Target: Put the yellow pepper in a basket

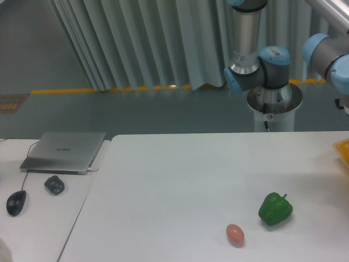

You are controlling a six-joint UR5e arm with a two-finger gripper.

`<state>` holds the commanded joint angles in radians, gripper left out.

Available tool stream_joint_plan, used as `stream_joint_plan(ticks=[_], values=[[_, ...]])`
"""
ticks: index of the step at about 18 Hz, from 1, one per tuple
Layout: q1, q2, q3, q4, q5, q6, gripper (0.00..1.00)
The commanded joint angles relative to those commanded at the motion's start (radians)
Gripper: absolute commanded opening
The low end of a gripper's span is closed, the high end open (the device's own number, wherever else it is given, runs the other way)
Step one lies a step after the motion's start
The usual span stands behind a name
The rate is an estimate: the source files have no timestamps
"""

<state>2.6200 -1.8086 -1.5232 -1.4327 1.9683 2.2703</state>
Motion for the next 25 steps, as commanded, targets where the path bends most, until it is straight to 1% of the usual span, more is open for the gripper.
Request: stream_joint_plan(ticks=[4, 5, 7, 10, 13, 18, 21, 23, 25], values=[[0.000, 0.002, 0.000, 0.002, -0.011, -0.020, 1.00], [0.000, 0.003, 0.000, 0.006, -0.043, -0.031, 1.00], [0.005, 0.003, 0.002, 0.006, -0.145, -0.101, 1.00], [0.003, 0.006, 0.005, 0.006, -0.187, -0.146, 1.00], [-0.008, 0.005, 0.003, 0.006, -0.252, -0.260, 1.00], [-0.034, 0.000, 0.003, 0.011, -0.435, -0.506, 1.00], [-0.070, -0.003, 0.002, 0.080, -0.479, -0.613, 1.00], [-0.093, -0.008, 0.003, 0.097, -0.483, -0.688, 1.00], [-0.113, -0.011, 0.003, 0.124, -0.483, -0.701, 1.00]])
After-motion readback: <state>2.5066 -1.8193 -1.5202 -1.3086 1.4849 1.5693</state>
